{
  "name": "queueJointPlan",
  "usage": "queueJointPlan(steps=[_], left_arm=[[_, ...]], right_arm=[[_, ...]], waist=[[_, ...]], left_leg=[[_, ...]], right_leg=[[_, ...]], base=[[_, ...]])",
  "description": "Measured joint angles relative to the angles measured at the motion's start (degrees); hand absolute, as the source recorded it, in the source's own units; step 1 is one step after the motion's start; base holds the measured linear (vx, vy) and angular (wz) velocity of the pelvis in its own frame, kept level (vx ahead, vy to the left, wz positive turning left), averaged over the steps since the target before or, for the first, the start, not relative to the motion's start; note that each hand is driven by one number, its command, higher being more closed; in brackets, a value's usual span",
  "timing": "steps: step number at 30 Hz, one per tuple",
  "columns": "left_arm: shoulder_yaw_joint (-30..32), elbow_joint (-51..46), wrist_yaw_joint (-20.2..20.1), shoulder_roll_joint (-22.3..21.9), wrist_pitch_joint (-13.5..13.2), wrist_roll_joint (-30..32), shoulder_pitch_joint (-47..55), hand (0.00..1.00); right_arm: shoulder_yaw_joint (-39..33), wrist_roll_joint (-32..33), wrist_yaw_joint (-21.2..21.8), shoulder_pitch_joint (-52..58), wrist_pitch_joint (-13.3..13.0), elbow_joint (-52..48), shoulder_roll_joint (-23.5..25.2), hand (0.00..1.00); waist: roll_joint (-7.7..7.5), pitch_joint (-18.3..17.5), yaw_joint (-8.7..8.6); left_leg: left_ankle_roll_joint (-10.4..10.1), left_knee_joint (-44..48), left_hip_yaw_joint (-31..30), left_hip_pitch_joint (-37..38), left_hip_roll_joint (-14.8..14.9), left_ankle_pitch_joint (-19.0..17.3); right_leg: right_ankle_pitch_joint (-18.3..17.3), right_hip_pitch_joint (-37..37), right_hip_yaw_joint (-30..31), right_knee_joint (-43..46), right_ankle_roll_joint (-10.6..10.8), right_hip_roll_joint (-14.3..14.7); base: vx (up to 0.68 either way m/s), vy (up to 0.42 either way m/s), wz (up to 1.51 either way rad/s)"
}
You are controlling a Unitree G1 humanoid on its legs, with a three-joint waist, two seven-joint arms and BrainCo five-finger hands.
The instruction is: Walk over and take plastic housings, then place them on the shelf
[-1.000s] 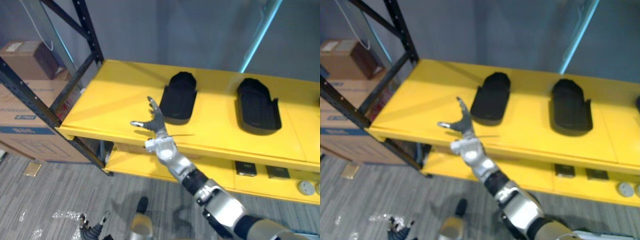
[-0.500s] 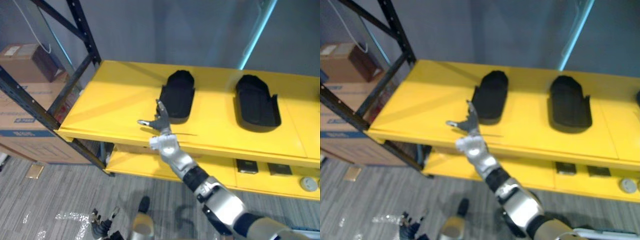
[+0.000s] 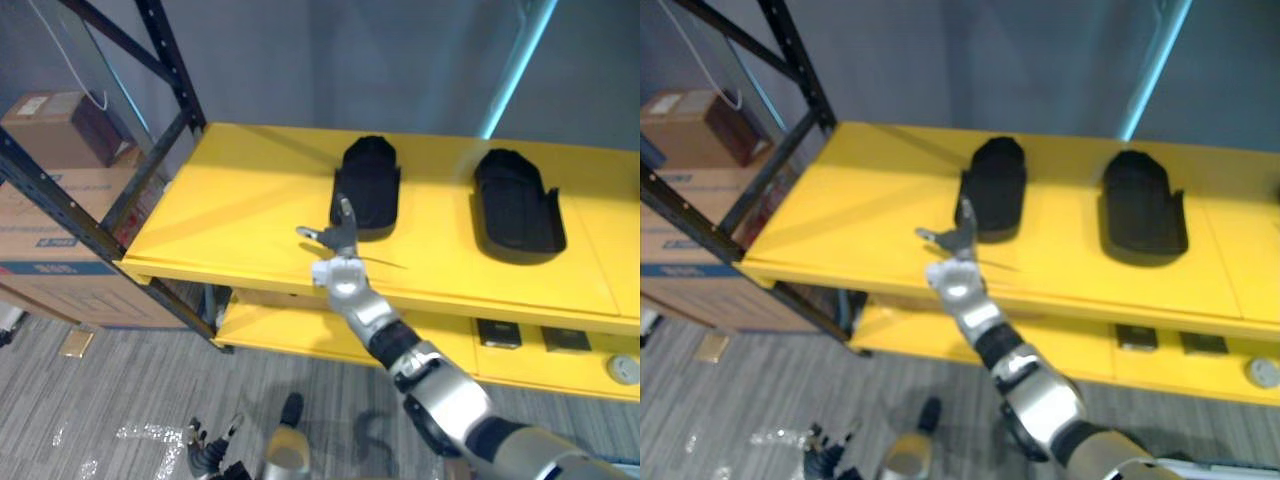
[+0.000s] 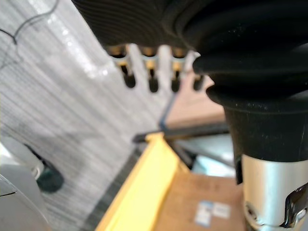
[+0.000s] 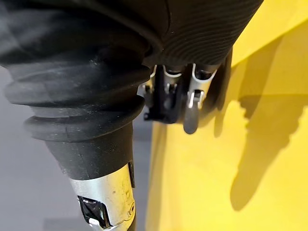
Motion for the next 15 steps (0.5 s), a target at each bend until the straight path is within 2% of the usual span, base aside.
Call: queueJointPlan(steps=[3,5,8,10,13,15], left_arm=[[-0.99,0.00,0.03,0.05,0.02,-0.19,-0.09,0.00],[-1.21,0.00,0.03,0.06,0.03,-0.17,-0.34,0.00],[-1.17,0.01,0.05,0.12,0.03,-0.11,-0.47,0.00],[-1.15,0.21,-0.04,0.46,0.02,0.55,-1.20,0.00],[-1.13,1.04,-0.31,1.08,-0.08,2.92,-1.95,0.00],[-0.92,2.44,-0.43,1.21,-0.15,4.48,-1.83,0.00]], right_arm=[[0.30,0.70,1.46,-0.04,-0.29,0.11,0.01,0.00],[1.38,1.20,3.43,-0.04,-1.37,0.20,0.02,0.00],[6.91,1.43,6.95,-0.03,-3.15,-0.39,0.04,0.00],[14.99,0.61,10.16,0.02,-4.22,-5.73,0.06,0.00],[21.48,-3.90,12.91,0.15,-6.16,-14.47,0.07,0.00],[21.86,-6.15,14.10,0.20,-6.63,-18.36,0.07,0.00]], waist=[[-0.03,-0.01,0.00],[-0.04,-0.01,0.00],[-0.10,-0.02,-0.06],[-0.19,-0.06,-0.20],[-0.65,-0.33,-0.22],[-1.06,-0.58,-0.41]], left_leg=[[0.00,0.00,0.55,0.15,0.06,0.00],[0.00,0.00,0.71,0.27,0.14,0.00],[-0.08,0.00,0.98,0.68,0.48,-0.07],[-0.26,0.00,1.06,0.76,1.12,-0.20],[-0.65,-0.01,1.19,0.81,1.75,-0.32],[-0.70,-0.01,1.62,1.05,1.91,-0.36]], right_leg=[[0.04,-0.08,0.36,0.02,0.03,0.00],[0.05,-0.10,0.61,0.02,0.04,0.02],[0.09,-0.10,1.24,0.02,0.07,0.23],[-0.02,-0.10,1.40,-0.02,-0.10,0.79],[-0.30,-0.08,1.46,-0.03,-0.51,1.12],[-0.38,-0.10,1.81,0.02,-0.61,1.16]], base=[[0.00,0.000,-0.05],[0.00,0.000,-0.06],[0.00,-0.002,-0.09],[-0.01,-0.014,-0.05],[0.00,-0.002,-0.01],[-0.01,0.001,-0.07]])
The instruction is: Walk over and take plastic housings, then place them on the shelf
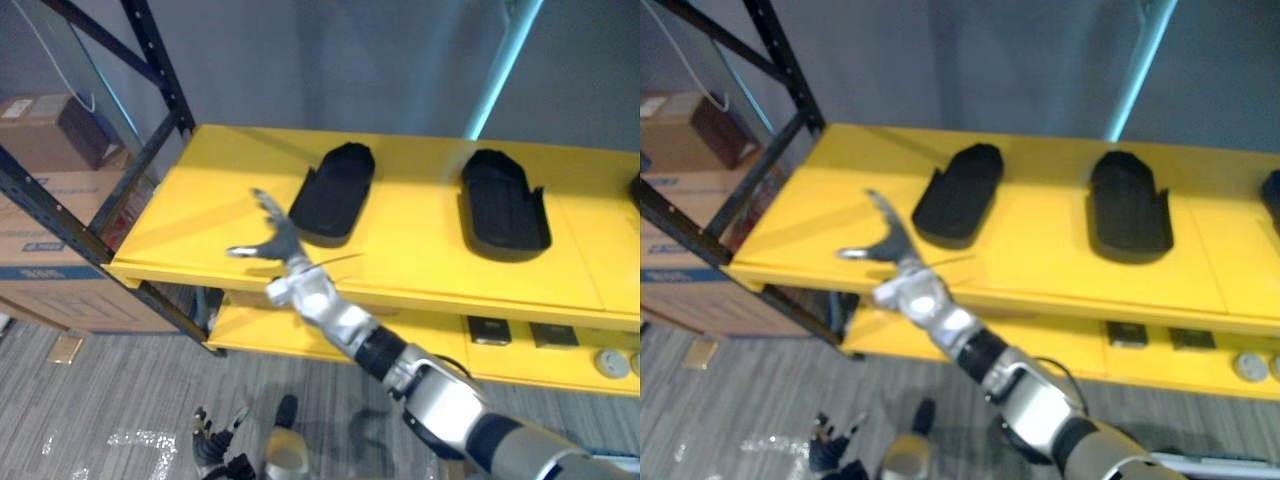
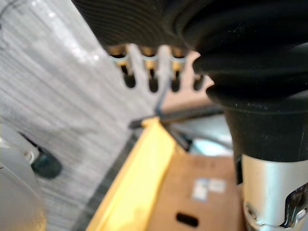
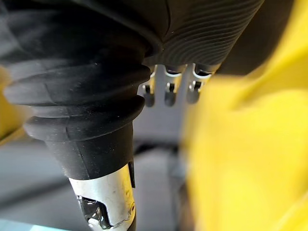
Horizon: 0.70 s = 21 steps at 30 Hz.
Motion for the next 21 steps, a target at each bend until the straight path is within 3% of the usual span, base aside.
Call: queueJointPlan(steps=[5,11,13,16,21], left_arm=[[2.19,0.35,-0.94,1.14,-0.22,1.09,1.47,0.00],[3.93,0.35,-1.80,1.68,-0.30,2.21,1.12,0.00],[3.87,0.45,-1.89,1.65,-0.13,2.43,1.12,0.00],[3.87,1.38,-1.86,1.80,-0.02,2.42,1.03,0.00],[3.70,1.63,-1.82,1.58,0.28,2.42,0.88,0.00]], right_arm=[[-4.21,-6.67,4.80,0.70,1.12,-6.82,-0.59,0.00],[-8.99,-10.75,10.05,4.91,4.57,-10.84,-7.35,0.00],[-11.38,-7.30,11.94,6.62,4.96,-10.75,-11.02,0.00],[-11.75,-1.32,14.73,6.85,4.43,-10.36,-12.67,0.00],[-10.35,4.91,17.36,6.76,2.15,-1.36,-8.53,0.00]], waist=[[-1.73,-1.02,-3.63],[-3.25,-1.95,-5.03],[-3.58,-2.15,-5.30],[-3.55,-2.16,-6.02],[-3.56,-2.17,-4.56]], left_leg=[[-0.05,-0.01,2.02,0.34,0.07,-0.07],[0.02,-0.23,2.65,0.90,0.04,-0.28],[0.03,-0.24,2.65,0.88,0.04,-0.28],[0.05,-0.22,2.80,0.98,0.12,-0.25],[0.04,-0.01,2.28,1.04,0.12,-0.25]], right_leg=[[0.03,-1.26,2.00,0.56,0.00,-0.30],[0.00,-1.31,2.72,0.86,-0.05,-0.59],[0.03,-1.37,2.74,0.94,-0.04,-0.60],[0.21,-1.41,2.77,0.97,0.22,-0.56],[0.30,-0.85,2.34,0.90,0.26,-0.38]], base=[[-0.01,0.009,-0.18],[-0.02,0.006,-0.07],[-0.02,0.000,0.00],[-0.01,-0.004,-0.02],[0.01,-0.010,0.06]])
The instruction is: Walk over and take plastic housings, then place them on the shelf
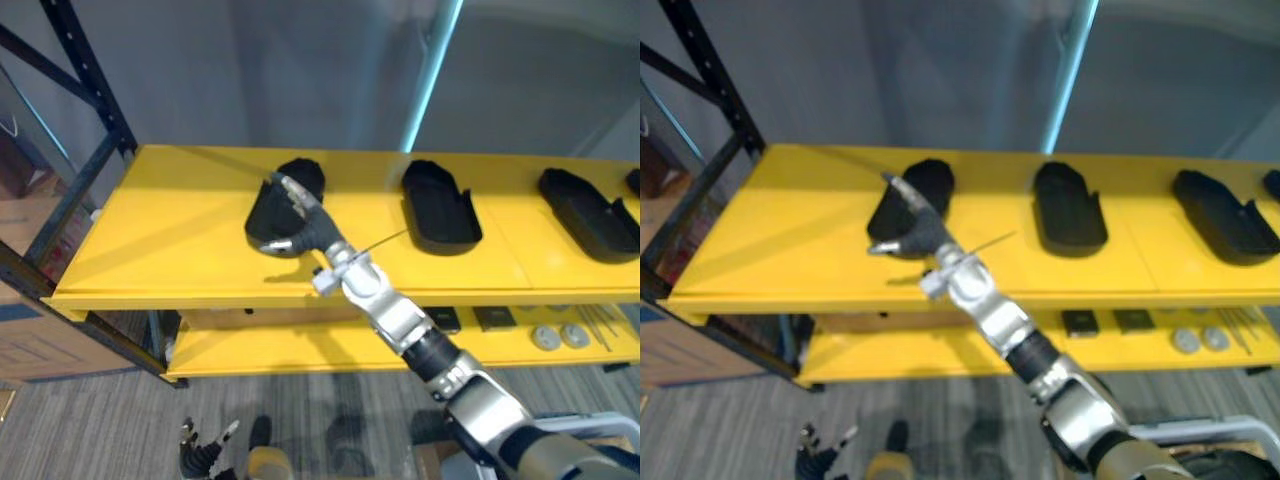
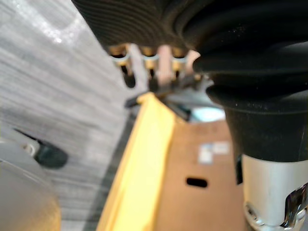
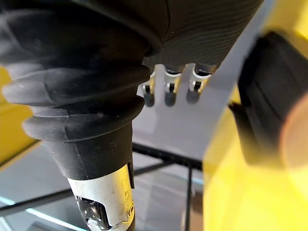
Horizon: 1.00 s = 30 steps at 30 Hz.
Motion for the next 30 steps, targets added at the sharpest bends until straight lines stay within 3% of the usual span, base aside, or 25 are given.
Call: queueJointPlan(steps=[3,6,10,14,21,25,26,30], left_arm=[[0.01,0.01,0.15,-0.41,0.06,-0.01,-0.01,0.00],[0.08,0.01,0.28,-0.50,0.07,-0.05,0.20,0.00],[0.15,-0.08,0.31,-0.53,0.09,-0.06,0.53,0.00],[0.21,-0.11,0.31,-0.45,0.40,-0.11,0.86,0.00],[-0.57,-2.31,-0.58,-0.57,2.05,-2.67,0.67,0.00],[-2.35,-2.31,-0.70,-0.78,2.14,-5.02,0.51,0.00],[-2.95,-2.31,-1.11,-0.88,2.14,-5.22,0.08,0.00],[-4.01,-2.59,-1.78,-0.84,2.16,-7.29,-1.40,0.00]], right_arm=[[1.46,-0.06,0.86,-0.15,-1.56,6.99,4.32,0.00],[1.55,-0.22,0.66,-2.34,-3.36,9.98,7.90,0.00],[2.50,-1.66,-1.08,-5.23,-5.72,10.27,8.45,0.00],[2.40,-2.54,-4.31,-5.58,-5.68,10.26,8.48,0.00],[-6.84,-4.43,-15.56,-9.90,-3.98,12.01,8.36,0.00],[-9.50,-4.56,-20.26,-11.28,-2.64,14.63,8.50,0.00],[-11.25,-4.54,-21.87,-11.46,-2.11,15.63,8.53,0.00],[-13.77,-4.57,-22.73,-12.03,-2.09,15.76,8.50,0.00]], waist=[[0.17,0.11,1.97],[0.94,0.57,2.71],[1.43,0.83,5.15],[2.13,1.20,5.43],[5.92,3.69,6.30],[6.07,4.94,6.81],[6.28,6.14,6.90],[6.87,9.41,6.85]], left_leg=[[0.00,0.00,-1.41,-0.19,-0.26,0.00],[-0.06,-0.02,-3.47,-0.73,-0.61,0.03],[-0.07,-0.21,-5.51,-1.64,-0.75,0.24],[-0.15,-0.17,-7.33,-3.00,-1.19,0.53],[0.13,0.03,-9.44,-5.13,-2.67,1.73],[0.21,0.06,-9.44,-5.24,-3.52,1.87],[0.29,0.07,-9.47,-5.23,-4.10,1.92],[0.48,0.08,-9.46,-5.58,-4.93,2.07]], right_leg=[[-0.10,0.94,-1.42,-0.17,-0.07,0.09],[-0.81,1.81,-3.66,-0.02,-0.15,0.21],[-2.07,1.86,-5.38,0.51,-0.28,0.14],[-2.51,1.62,-7.45,1.01,-0.22,0.14],[-4.51,-0.55,-9.43,5.46,0.98,-1.91],[-6.15,-1.61,-9.52,9.14,1.50,-3.78],[-7.89,-2.47,-9.54,11.76,1.73,-5.29],[-10.77,-4.77,-9.37,17.31,1.86,-7.98]], base=[[0.00,-0.011,0.17],[-0.04,-0.001,0.36],[-0.05,0.014,0.27],[-0.05,0.023,0.27],[-0.01,0.043,0.15],[0.03,0.024,0.07],[0.00,0.024,0.08],[-0.04,0.007,0.05]])
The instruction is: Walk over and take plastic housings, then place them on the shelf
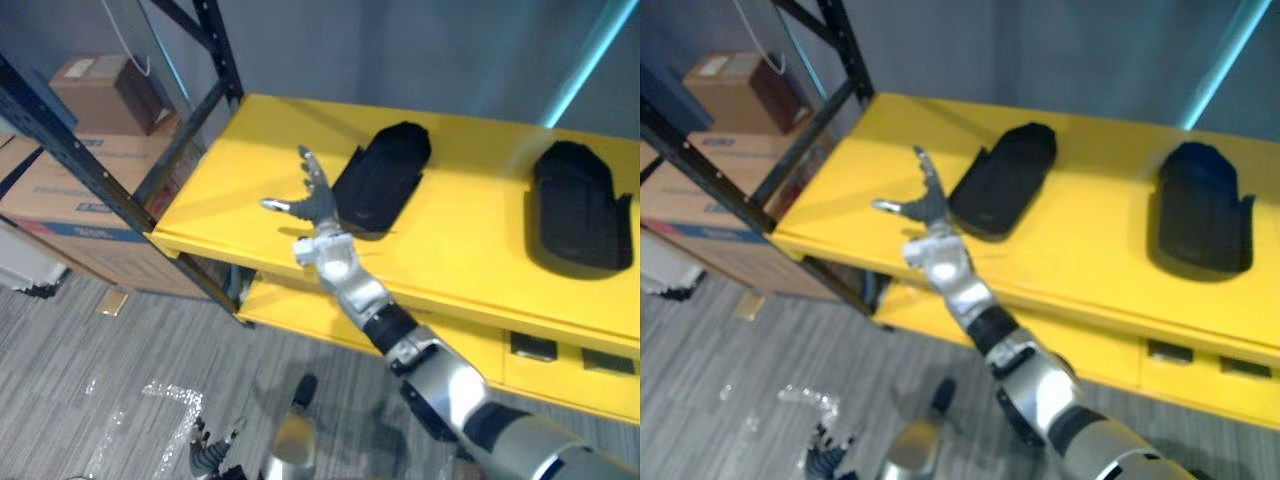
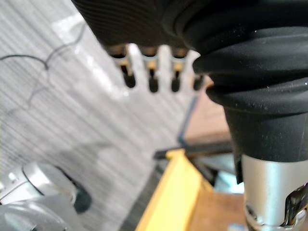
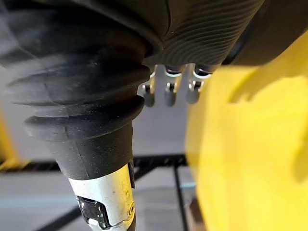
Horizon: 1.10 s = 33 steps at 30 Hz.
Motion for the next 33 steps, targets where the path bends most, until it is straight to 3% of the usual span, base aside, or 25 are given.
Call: queueJointPlan(steps=[6,9,15,24,33], left_arm=[[-0.09,-1.81,-1.33,0.02,0.06,-2.17,-0.67,0.00],[-0.20,-1.87,-1.77,0.02,0.05,-2.15,-0.93,0.00],[-0.54,-2.16,-2.18,0.23,-0.12,-2.11,-1.60,0.00],[-2.33,-2.20,-1.16,0.38,-0.05,-2.01,-1.77,0.00],[-2.71,-3.74,-0.81,0.43,0.18,-2.00,-1.74,0.00]], right_arm=[[0.54,0.18,3.88,-4.64,-1.72,1.10,0.09,0.00],[3.90,0.07,5.10,-4.52,-1.01,2.03,0.44,0.00],[5.58,-2.30,2.32,-4.62,-0.32,2.11,0.57,0.00],[2.70,-3.42,-0.40,-5.03,0.91,2.27,0.47,0.00],[1.05,-0.35,-1.10,-5.33,2.11,1.65,-0.84,0.00]], waist=[[0.27,3.88,-0.12],[0.29,4.92,-0.18],[0.07,6.42,-0.21],[-0.09,6.51,-0.45],[-0.09,6.50,-2.88]], left_leg=[[0.26,1.31,0.03,-1.79,-1.24,0.20],[0.27,1.39,-0.10,-2.60,-1.25,0.20],[0.29,1.38,-0.07,-2.77,-1.30,0.19],[0.31,1.17,1.23,-1.65,-0.13,0.16],[0.74,1.16,4.86,0.47,1.67,-0.16]], right_leg=[[-1.89,-2.33,0.07,4.11,0.04,-2.40],[-1.94,-3.01,0.01,4.28,-0.03,-2.37],[-2.11,-3.36,0.17,4.59,-0.35,-2.55],[-1.24,-3.24,1.82,3.63,-0.28,-1.43],[0.81,-3.33,5.45,1.41,-0.97,0.46]], base=[[-0.03,0.001,0.04],[-0.04,0.012,0.04],[-0.05,0.018,0.00],[-0.05,0.005,-0.09],[-0.06,-0.003,-0.22]])
